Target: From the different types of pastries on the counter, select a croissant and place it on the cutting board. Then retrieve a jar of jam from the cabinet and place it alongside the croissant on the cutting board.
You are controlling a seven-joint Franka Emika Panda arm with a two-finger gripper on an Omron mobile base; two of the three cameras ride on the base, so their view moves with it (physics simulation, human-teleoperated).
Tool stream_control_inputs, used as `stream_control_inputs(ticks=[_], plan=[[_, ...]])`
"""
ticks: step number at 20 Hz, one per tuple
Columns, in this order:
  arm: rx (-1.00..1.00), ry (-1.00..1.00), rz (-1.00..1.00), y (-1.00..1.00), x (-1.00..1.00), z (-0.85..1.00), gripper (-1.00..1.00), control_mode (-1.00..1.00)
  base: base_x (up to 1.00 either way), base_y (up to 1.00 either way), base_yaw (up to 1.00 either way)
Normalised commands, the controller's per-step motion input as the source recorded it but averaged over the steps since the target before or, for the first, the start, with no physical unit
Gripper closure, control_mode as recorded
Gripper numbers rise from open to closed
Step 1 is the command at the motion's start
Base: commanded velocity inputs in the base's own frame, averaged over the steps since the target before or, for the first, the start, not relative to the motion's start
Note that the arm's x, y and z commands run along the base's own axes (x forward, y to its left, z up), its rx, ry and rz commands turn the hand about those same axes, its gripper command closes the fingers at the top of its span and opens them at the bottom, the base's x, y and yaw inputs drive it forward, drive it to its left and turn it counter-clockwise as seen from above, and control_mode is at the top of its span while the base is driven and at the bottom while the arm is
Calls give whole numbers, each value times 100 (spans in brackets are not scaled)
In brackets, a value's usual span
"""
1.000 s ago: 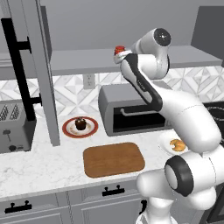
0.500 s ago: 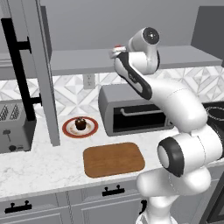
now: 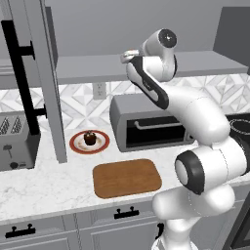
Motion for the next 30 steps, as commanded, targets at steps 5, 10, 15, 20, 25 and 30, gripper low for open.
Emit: stream_control_inputs(ticks=[5, 10, 15, 20, 25, 30], plan=[[4, -3, 0, 5, 13, 9, -100, -100, 0, 0, 0], [0, 0, 1, 3, 14, -7, -100, -100, 0, 0, 0], [1, 0, 6, 1, 11, -6, -100, -100, 0, 0, 0], [1, 0, 2, 0, 10, 0, -100, -100, 0, 0, 0], [0, 2, 0, 25, 1, -15, 100, -100, 0, 0, 0], [0, 0, 0, 1, 5, -1, 100, -100, 0, 0, 0]])
